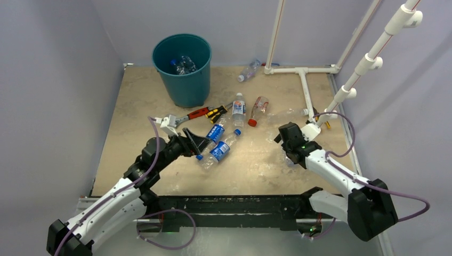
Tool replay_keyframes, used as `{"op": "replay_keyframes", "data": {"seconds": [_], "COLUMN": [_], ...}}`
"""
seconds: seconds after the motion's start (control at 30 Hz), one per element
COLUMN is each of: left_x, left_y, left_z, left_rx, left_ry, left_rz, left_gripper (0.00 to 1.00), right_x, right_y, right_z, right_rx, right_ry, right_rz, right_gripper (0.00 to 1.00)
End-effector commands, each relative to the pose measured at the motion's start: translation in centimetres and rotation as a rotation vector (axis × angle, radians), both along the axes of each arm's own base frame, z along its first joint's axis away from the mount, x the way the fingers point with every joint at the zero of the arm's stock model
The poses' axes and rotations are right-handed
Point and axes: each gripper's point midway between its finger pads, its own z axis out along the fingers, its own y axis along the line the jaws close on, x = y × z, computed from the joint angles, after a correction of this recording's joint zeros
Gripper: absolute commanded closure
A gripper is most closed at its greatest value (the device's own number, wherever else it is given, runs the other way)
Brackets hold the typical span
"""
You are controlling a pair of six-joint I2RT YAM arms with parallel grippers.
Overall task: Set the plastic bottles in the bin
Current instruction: Pick up the plastic bottle at the center of the board.
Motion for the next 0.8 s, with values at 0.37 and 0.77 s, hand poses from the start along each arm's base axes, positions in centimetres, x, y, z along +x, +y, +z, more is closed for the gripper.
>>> {"op": "replay_keyframes", "data": {"seconds": [0.37,0.77], "left_x": [-0.8,-0.7], "left_y": [-0.3,-0.4], "left_z": [0.3,-0.5], "left_rx": [-0.058,-0.057], "left_ry": [-0.012,0.009], "left_rz": [-0.024,-0.027], "left_gripper": [0.25,0.26], "right_x": [0.8,-0.4], "right_y": [2.8,3.2], "right_z": [-0.5,-3.2], "right_rx": [0.126,0.144], "right_ry": [-0.029,0.043], "right_rz": [0.099,0.125], "right_gripper": [0.07,0.06]}}
